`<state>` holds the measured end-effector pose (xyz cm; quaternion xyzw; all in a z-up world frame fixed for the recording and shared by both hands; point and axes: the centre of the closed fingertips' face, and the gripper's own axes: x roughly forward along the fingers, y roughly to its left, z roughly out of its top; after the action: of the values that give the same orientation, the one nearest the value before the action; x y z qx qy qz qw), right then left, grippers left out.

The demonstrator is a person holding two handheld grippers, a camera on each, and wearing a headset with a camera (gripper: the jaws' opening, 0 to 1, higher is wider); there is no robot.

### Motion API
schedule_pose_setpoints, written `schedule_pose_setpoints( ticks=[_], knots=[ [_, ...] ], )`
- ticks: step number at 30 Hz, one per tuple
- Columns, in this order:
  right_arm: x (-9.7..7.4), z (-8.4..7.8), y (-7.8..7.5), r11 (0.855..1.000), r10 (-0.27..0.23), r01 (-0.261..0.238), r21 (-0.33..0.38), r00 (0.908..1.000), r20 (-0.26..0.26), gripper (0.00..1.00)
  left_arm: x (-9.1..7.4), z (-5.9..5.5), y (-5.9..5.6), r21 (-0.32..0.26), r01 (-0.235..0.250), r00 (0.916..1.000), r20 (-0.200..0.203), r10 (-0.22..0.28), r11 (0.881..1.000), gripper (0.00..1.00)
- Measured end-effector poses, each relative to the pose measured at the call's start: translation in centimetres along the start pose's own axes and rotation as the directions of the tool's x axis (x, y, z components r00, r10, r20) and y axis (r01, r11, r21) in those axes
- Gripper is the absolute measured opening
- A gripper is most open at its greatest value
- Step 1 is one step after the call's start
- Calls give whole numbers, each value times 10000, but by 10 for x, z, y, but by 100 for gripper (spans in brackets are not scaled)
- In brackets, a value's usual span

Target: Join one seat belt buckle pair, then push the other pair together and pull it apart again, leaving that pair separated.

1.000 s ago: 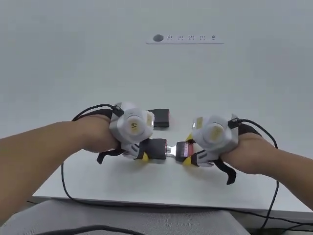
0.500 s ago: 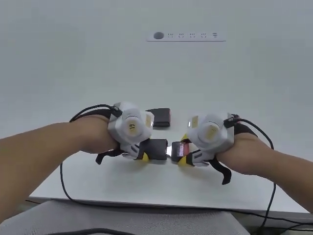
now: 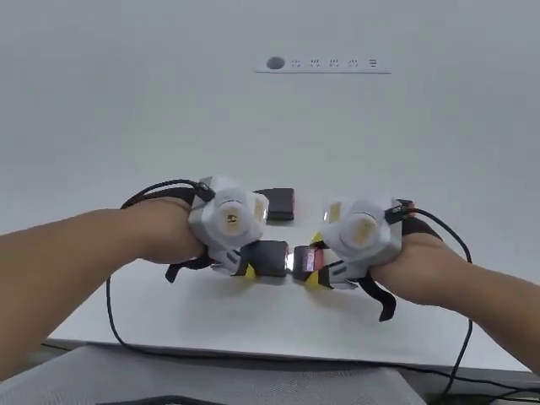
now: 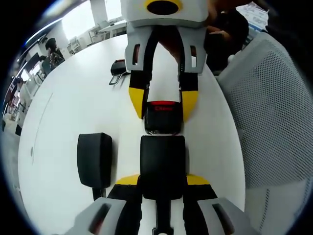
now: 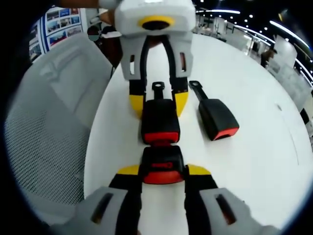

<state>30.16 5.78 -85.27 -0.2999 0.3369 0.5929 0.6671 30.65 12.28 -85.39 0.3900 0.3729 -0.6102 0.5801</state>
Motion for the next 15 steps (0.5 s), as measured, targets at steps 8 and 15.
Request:
schedule_pose_setpoints(
  ticks=[8, 15],
  knots=[
    [-1, 0, 1, 10000, 51, -51, -11, 10000, 18, 31, -2, -1, 0, -10, 59, 9999, 148, -59, 10000, 31],
    [-2, 0, 1, 10000, 49, -49, 27, 10000, 13, 31, -2, -2, 0, -53, 24, 9999, 127, -24, 10000, 32]
  ],
)
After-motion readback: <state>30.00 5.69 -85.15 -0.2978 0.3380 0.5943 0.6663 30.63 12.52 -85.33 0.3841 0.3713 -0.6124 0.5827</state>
